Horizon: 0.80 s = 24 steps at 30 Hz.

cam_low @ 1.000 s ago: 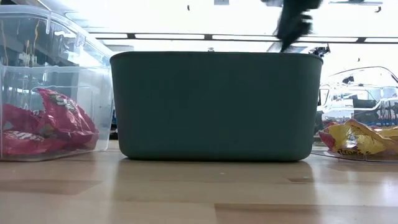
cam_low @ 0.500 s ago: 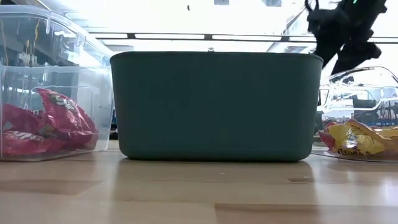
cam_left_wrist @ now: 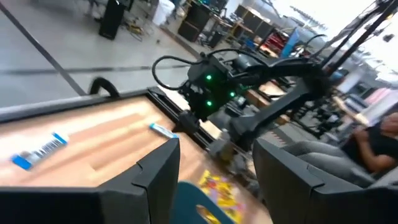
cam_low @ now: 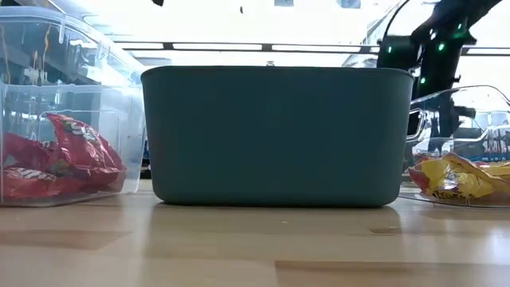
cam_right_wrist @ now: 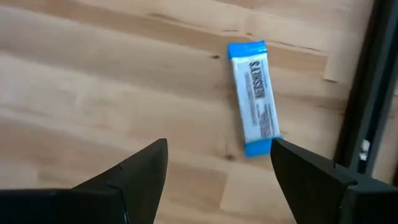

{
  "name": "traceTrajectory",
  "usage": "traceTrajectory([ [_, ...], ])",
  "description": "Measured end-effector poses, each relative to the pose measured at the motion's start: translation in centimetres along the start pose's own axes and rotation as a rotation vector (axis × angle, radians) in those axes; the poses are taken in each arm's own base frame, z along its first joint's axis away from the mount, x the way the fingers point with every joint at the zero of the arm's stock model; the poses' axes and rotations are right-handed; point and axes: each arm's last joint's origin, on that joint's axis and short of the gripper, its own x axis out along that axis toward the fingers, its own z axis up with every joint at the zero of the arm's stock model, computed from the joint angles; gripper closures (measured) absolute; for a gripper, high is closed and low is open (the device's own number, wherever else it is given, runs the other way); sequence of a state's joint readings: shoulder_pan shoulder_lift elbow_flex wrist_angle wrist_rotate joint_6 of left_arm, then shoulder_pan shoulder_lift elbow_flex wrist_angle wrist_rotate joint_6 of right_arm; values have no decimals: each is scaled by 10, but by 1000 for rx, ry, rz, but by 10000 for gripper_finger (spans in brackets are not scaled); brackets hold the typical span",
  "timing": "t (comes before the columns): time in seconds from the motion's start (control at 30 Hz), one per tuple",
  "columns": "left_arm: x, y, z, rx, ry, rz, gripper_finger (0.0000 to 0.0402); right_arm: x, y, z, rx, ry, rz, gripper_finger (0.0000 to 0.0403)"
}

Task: Sort candy
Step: Put the white chocolate into the blue bin

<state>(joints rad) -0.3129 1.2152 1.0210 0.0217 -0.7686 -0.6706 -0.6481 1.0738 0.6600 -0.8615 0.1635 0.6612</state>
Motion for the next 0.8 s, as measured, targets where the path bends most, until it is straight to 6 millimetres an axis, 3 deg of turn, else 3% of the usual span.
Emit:
traceTrajectory([
  [0.27,10,22,29,144,-18,-15,211,41,-15,33,53,101,-74,124],
  [0.47,12,43,55,204,12,-114,211,77,-22,38,81,254,-109,124],
  [0.63,12,56,62,261,54,-106,211,89,-20,37,21,318,-109,127],
  [0.73,15,63,63,245,68,-78,211,90,-19,37,-18,313,-100,156],
  [0.8,16,66,65,205,65,-63,211,90,-18,37,-45,311,-88,198],
])
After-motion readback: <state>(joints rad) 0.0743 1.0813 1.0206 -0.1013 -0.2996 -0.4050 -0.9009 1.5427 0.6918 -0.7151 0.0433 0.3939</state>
